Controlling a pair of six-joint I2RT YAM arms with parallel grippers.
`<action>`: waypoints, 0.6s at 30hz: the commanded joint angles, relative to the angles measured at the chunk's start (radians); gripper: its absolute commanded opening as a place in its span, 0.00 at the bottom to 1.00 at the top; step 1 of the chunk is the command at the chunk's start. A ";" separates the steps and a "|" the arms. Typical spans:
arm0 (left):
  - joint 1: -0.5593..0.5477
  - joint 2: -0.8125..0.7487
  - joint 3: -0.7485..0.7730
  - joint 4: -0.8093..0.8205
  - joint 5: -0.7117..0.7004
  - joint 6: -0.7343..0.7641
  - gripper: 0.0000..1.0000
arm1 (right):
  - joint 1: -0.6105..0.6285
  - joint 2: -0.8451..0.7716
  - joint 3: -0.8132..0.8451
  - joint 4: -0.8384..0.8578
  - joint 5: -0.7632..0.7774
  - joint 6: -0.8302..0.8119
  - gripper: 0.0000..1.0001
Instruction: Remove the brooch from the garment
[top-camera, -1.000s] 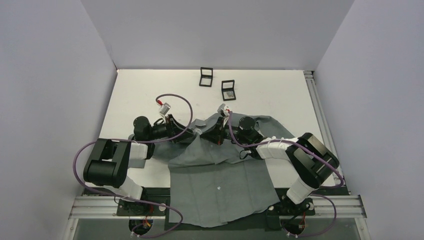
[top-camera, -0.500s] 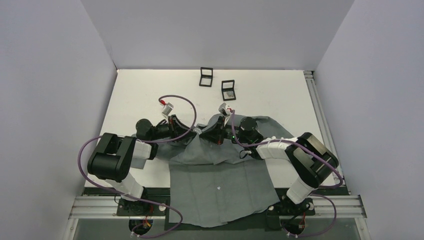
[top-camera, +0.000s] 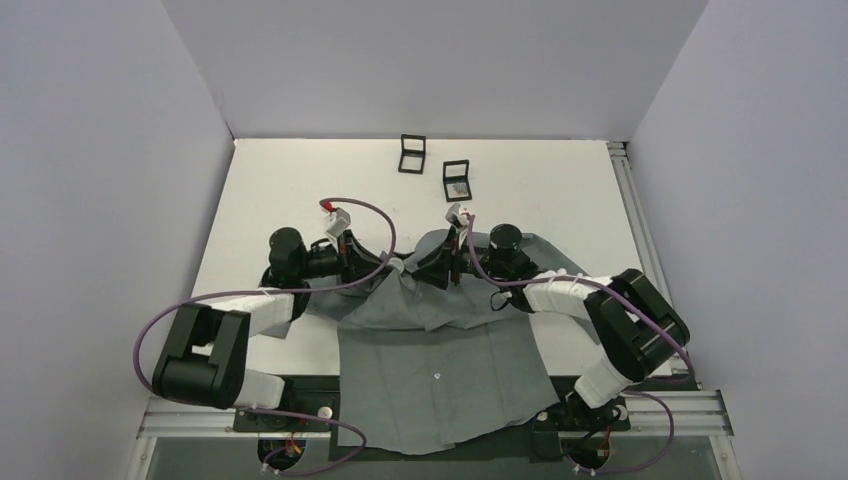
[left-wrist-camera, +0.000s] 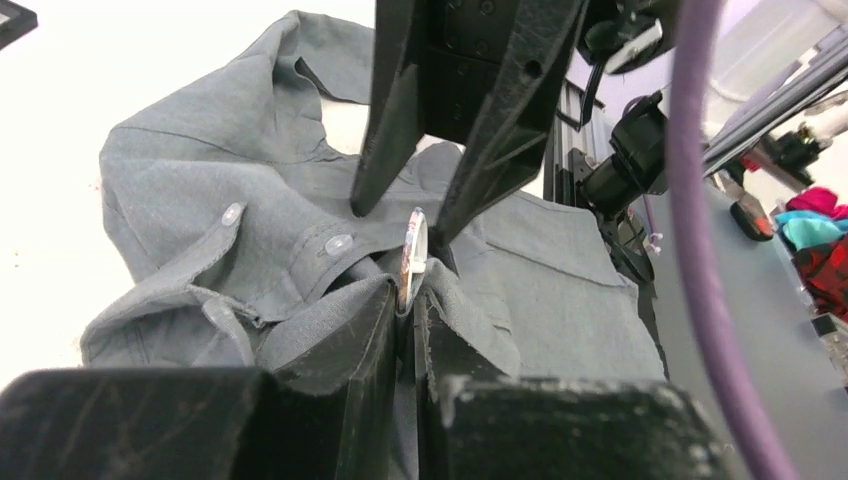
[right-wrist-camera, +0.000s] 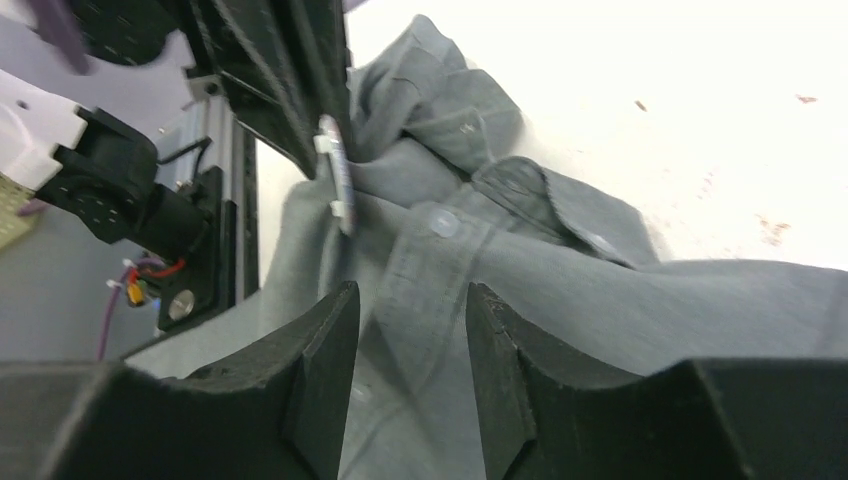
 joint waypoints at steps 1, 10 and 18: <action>-0.037 -0.118 0.118 -0.596 0.010 0.506 0.00 | -0.023 -0.107 0.080 -0.286 -0.076 -0.239 0.41; -0.128 -0.097 0.366 -1.346 -0.047 1.195 0.00 | -0.006 -0.111 0.248 -0.689 -0.148 -0.493 0.43; -0.170 -0.081 0.416 -1.488 -0.085 1.302 0.00 | 0.030 -0.081 0.278 -0.703 -0.145 -0.467 0.43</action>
